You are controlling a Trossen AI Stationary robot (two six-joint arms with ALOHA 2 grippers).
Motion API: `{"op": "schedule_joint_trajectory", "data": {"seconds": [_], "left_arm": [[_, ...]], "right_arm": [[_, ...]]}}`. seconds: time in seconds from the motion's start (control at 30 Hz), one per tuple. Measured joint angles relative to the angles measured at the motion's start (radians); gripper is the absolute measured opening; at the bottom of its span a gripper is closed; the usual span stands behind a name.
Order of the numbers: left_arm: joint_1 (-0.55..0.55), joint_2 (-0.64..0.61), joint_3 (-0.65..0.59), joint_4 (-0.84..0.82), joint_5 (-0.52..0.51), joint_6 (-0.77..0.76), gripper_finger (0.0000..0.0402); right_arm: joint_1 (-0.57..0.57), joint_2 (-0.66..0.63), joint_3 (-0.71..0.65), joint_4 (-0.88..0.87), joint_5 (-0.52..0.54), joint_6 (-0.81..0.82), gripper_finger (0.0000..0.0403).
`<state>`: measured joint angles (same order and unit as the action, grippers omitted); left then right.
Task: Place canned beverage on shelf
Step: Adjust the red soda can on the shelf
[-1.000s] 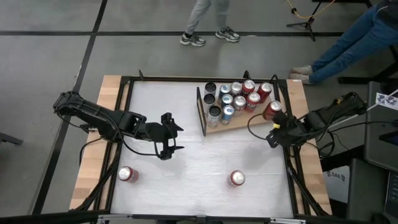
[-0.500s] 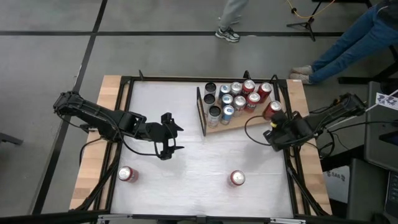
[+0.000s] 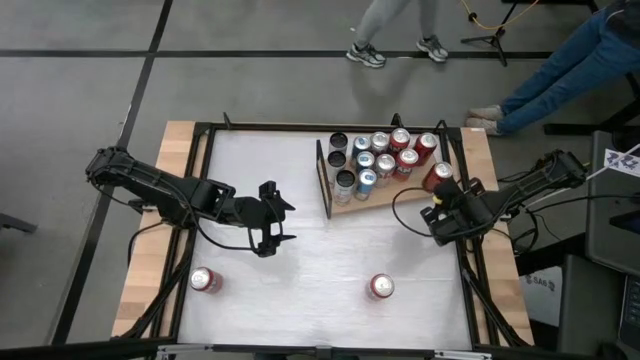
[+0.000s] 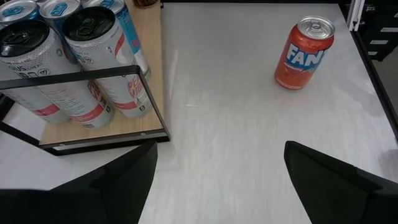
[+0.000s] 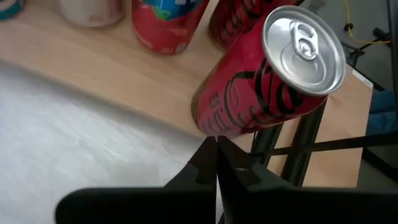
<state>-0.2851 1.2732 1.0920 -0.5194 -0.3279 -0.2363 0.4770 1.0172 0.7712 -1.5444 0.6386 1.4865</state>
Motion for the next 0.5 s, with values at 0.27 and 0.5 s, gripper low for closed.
{"op": "schedule_joint_trajectory", "data": {"seconds": [0.27,0.5], "left_arm": [[0.000,0.000,0.000,0.000,0.000,0.001,0.0342],[0.000,0.000,0.000,0.000,0.000,0.001,0.0342]], "right_arm": [[-0.065,0.001,0.000,-0.002,0.036,0.004,0.0000],[-0.232,0.000,-0.001,0.023,-0.015,-0.142,0.0000]]}}
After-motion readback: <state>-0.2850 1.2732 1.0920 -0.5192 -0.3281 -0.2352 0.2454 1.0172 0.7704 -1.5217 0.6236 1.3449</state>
